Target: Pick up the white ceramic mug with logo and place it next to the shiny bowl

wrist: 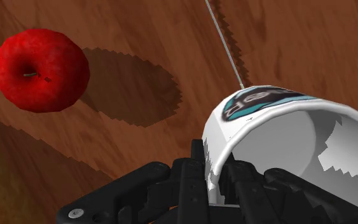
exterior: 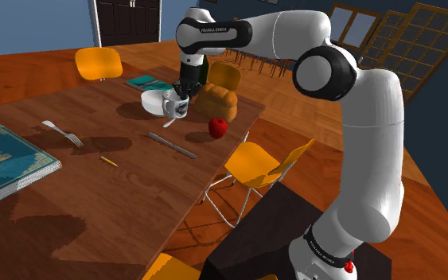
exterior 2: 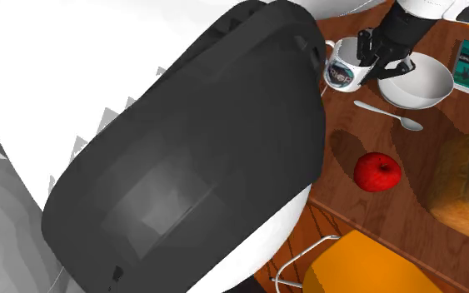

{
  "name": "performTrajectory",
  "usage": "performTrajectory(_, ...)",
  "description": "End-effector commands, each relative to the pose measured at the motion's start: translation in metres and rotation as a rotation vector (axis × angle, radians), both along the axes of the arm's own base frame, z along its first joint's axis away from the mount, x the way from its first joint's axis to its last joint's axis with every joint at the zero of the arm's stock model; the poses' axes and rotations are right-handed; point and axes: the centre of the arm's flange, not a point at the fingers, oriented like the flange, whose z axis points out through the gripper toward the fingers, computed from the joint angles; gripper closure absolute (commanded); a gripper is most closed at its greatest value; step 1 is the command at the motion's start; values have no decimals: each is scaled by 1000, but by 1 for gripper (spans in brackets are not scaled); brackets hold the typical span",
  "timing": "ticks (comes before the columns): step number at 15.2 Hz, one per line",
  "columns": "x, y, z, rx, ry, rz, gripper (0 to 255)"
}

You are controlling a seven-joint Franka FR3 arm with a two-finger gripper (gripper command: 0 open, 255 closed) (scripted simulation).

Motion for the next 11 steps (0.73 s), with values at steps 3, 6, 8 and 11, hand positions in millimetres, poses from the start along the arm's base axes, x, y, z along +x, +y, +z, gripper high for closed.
performTrajectory(3, 38, -41, 1, -1, 0, 1, 255)
performTrajectory(6, 38, -41, -15, -1, 0, 1, 255)
performTrajectory(8, 38, -41, -25, -1, 0, 1, 255)
performTrajectory(11, 38, -41, -41, -1, 0, 1, 255)
